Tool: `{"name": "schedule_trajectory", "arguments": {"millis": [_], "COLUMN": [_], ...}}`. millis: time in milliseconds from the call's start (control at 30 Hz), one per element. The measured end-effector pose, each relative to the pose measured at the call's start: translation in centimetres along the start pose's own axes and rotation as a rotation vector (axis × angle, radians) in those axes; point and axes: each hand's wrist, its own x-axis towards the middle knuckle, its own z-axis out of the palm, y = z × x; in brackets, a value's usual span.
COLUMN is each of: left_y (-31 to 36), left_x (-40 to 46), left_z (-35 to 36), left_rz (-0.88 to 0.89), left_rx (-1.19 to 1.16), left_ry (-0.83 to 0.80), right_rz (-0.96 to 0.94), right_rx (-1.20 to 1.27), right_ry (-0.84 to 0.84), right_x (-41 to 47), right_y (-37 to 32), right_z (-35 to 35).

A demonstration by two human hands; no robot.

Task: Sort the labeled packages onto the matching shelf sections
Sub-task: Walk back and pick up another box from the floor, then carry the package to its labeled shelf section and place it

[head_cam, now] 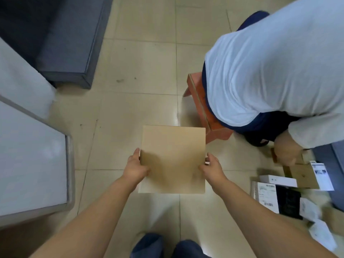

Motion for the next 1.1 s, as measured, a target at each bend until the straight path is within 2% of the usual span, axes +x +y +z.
{"name": "schedule_trajectory", "arguments": {"millis": [200,433,733,833,1100], "left_y": [9.7,16.8,21.0,21.3,21.6], "left_x": [-11.3,-23.2,-32.2,-33.7,-35.4], "left_z": [-8.5,-15.2,-20.6,-22.0,-24.1], "left_rz": [0.098,0.193,0.354,0.409,0.378], "left_rx": [-0.010,-0.035,-0.323,-0.357,-0.350], "left_ry": [0.071,0.089,0.028,0.035,-0.032], "right_rz": [-0.086,-0.092,-0.173,-0.182,-0.196], "right_rx": [0.043,0.118,0.213,0.266,0.303], "right_ry": [-0.053,-0.155,-0.188,-0.151,-0.162], "right_x": [-9.5,-21.0,-28.9,-30.0,-32.4], "right_y": [-12.0,-21.4,-26.3,-27.3,-28.3], "right_z": [-4.5,-9.0,-12.4,-12.9,-13.8]}}
